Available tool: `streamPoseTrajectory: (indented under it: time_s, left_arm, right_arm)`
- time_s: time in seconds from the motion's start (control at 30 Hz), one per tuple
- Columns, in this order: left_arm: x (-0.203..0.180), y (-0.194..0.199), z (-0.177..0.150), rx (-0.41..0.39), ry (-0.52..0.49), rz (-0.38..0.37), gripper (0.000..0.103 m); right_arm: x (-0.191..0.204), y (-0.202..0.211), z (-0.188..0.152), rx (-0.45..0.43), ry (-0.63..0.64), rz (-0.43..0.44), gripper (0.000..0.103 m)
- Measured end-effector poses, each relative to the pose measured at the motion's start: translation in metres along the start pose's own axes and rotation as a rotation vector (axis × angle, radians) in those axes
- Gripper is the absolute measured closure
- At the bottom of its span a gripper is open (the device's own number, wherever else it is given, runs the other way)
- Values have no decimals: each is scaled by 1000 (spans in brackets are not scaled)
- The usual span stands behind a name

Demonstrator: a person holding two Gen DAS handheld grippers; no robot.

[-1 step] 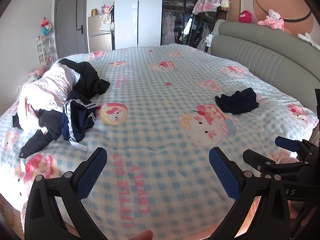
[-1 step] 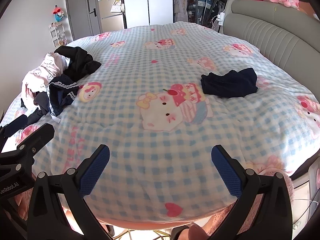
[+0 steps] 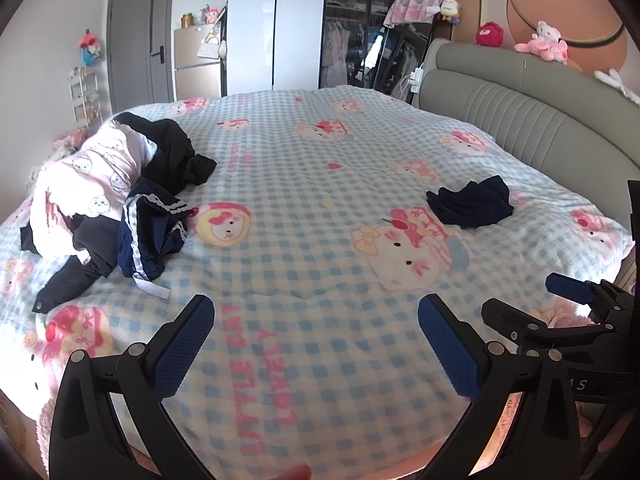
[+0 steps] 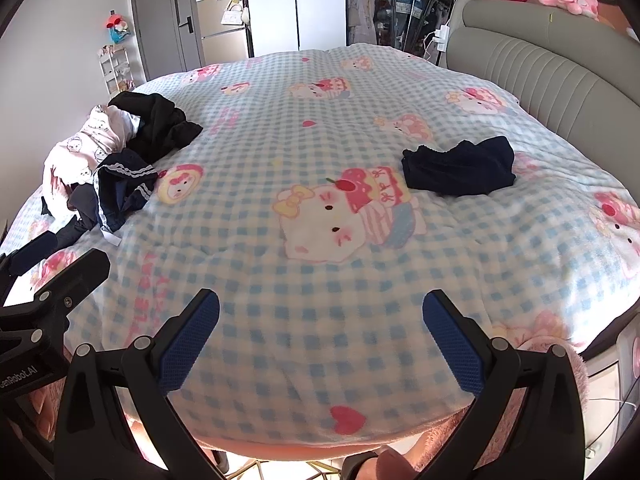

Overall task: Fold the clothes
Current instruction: 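Move both grippers toward the navy striped track pants in the clothes pile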

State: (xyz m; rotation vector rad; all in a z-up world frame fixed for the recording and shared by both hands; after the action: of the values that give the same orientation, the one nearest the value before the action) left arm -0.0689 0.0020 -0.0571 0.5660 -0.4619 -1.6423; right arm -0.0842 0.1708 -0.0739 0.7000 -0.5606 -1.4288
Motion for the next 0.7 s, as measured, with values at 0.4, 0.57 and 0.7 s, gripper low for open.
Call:
streamPoseTrajectory:
  time_s: [0.4, 0.57, 0.7]
  left_arm:
    - [42, -4, 7, 72, 184, -184, 0]
    - [63, -4, 1, 87, 189, -165, 0]
    - [104, -17, 1, 65, 240, -69, 0]
  right_arm:
    - [65, 12, 24, -66, 172, 142, 0]
    - [96, 7, 28, -47, 205, 260, 0]
    - [123, -7, 34, -37, 289, 270, 0]
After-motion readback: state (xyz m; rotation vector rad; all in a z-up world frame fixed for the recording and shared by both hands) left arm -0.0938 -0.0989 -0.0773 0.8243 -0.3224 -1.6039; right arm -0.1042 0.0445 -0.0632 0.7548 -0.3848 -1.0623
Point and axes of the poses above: each gripper's, at about its wrist camera, not at the fingertips, and y roughly against the way its jaws point, x to its left, z to its top, the point moved 9 cm from there along -y, roughly the way its jaws point, and after that the axes turned 7 degrees about -z, right-handed, at the moved point
